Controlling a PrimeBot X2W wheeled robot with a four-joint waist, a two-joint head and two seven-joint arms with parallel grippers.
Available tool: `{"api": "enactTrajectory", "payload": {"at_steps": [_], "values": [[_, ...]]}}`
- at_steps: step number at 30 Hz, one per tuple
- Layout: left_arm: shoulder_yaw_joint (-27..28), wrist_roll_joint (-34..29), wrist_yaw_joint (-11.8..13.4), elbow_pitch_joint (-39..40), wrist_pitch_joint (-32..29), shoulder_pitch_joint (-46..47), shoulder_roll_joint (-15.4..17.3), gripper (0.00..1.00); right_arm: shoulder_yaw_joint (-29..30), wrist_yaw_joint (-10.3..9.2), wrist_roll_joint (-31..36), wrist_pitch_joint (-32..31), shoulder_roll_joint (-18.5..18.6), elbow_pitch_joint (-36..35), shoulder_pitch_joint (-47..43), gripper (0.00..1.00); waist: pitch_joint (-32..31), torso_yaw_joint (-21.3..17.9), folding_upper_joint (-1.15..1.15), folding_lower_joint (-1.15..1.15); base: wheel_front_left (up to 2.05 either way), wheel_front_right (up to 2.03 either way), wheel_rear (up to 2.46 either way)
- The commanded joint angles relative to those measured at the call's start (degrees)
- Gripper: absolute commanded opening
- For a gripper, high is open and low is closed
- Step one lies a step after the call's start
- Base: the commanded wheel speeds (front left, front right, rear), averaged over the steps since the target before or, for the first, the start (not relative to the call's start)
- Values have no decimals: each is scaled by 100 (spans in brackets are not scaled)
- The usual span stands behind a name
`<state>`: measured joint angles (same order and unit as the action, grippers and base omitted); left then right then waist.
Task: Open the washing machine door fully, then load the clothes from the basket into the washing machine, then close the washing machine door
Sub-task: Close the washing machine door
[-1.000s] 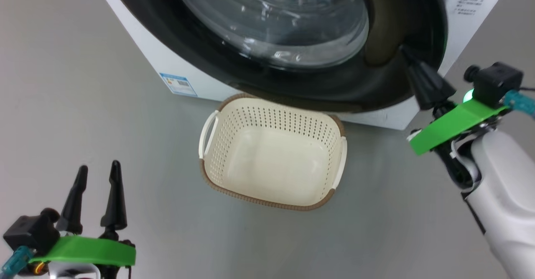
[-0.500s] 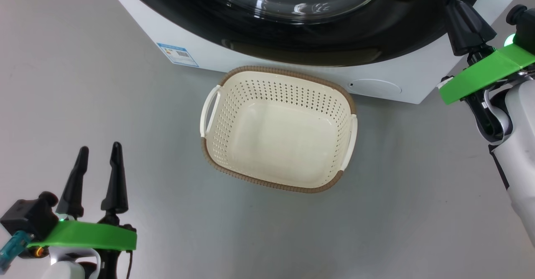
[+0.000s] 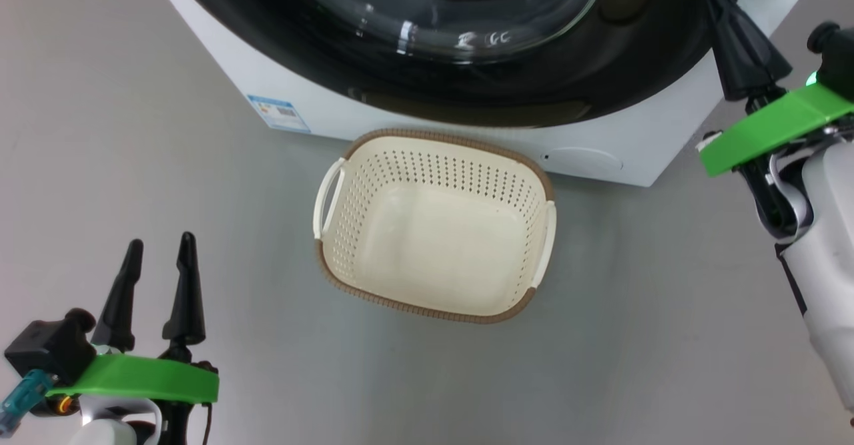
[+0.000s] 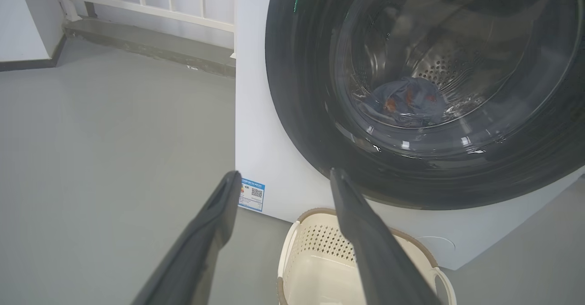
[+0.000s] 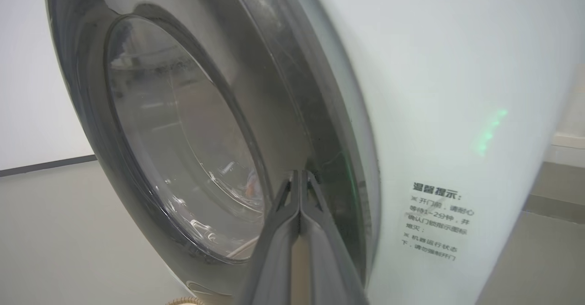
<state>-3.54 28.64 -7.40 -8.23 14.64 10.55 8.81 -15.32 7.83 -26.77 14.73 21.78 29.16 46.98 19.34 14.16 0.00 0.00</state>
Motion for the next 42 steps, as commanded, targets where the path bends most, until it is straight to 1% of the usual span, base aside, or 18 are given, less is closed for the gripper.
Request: {"api": "enactTrajectory", "payload": {"at_steps": [1,2,8,15,22,30,36,42], "values": [[182,-11,-9,85,36,52,207,100,-21,-34,68,27,-69,-170,-190,48,-140,-75,0,0,0,0,0],[172,-9,-9,72,36,44,213,100,-13,-34,68,27,-88,-199,-260,100,-201,-99,0,0,0,0,0],[95,-22,-9,-21,36,-30,260,100,6,-34,70,27,-220,-414,-742,100,-628,-318,0,0,0,0,0],[88,-51,-9,-72,36,-130,296,100,-8,-34,22,27,-329,-652,-1253,100,-1071,-694,0,0,0,0,0],[217,-142,-9,-146,36,-271,210,100,17,-34,-11,27,-464,-934,-1777,100,-1433,-1102,0,0,0,0,0],[227,-98,-9,-144,36,-462,174,100,68,-34,8,27,-567,-1161,-2330,100,-1652,-1513,0,0,0,0,0],[183,-32,-9,-137,36,-589,205,100,182,-34,-67,27,-661,-1248,-2634,100,-1763,-1687,0,0,0,0,0],[172,35,4,-100,35,-728,196,100,264,-34,-65,27,-679,-1399,-3021,100,-1889,-1782,0,0,0,0,0]]}}
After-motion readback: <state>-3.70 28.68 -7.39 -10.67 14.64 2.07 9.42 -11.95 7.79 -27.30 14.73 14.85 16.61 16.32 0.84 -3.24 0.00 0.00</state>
